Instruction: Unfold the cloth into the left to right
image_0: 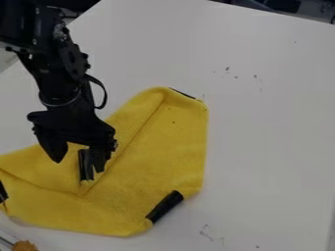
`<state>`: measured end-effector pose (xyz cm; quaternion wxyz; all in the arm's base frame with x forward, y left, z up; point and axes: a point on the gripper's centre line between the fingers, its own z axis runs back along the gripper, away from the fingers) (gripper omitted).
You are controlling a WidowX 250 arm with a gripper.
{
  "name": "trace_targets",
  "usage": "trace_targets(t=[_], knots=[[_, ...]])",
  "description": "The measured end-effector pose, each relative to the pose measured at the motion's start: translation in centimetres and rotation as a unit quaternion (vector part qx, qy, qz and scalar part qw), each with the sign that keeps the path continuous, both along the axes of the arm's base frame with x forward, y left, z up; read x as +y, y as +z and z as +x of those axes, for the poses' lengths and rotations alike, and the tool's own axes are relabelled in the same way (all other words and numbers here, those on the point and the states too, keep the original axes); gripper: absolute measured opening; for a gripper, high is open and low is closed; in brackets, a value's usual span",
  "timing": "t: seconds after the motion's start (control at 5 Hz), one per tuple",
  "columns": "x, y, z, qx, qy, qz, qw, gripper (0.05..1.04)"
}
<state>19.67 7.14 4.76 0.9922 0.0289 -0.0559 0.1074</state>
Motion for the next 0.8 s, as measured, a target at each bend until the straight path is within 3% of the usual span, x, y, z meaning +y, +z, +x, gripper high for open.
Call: trace_targets(t=[0.8], knots=[[0.2, -3.3, 0.8, 0.015, -0.003, -0.030, 0.9994, 1.003]])
